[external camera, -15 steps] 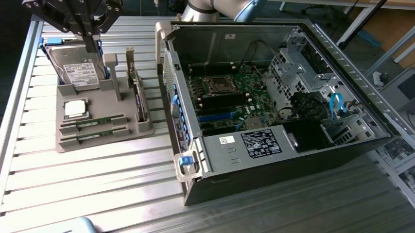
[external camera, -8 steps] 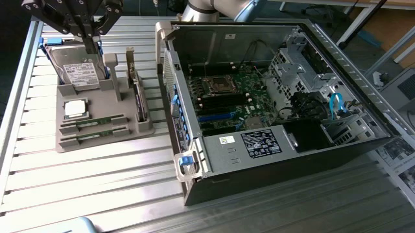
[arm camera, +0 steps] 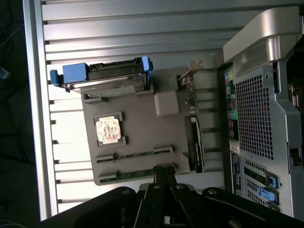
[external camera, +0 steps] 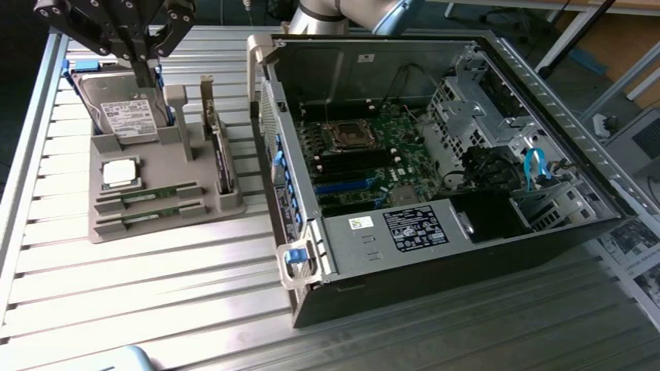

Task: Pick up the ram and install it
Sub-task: 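Reach for the ram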

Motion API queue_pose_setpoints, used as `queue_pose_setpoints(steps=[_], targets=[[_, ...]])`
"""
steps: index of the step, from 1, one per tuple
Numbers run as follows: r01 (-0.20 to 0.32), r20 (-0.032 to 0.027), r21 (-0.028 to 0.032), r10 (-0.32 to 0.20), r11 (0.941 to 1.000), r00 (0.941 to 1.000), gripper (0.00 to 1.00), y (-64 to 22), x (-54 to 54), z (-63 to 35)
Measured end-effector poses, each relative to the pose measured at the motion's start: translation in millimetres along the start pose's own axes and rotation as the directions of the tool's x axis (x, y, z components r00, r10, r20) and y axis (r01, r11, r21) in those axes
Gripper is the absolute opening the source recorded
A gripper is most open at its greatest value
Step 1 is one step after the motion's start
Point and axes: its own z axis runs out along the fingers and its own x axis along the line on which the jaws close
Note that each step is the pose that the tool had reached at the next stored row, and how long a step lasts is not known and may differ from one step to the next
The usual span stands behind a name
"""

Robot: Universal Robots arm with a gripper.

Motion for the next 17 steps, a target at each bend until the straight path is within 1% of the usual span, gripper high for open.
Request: queue_pose_setpoints(steps=[17], targets=[[0.000, 0.0001, -0.0001, 0.000, 1.0000, 1.0000, 0.11, -4.9, -0.4, -0.2]])
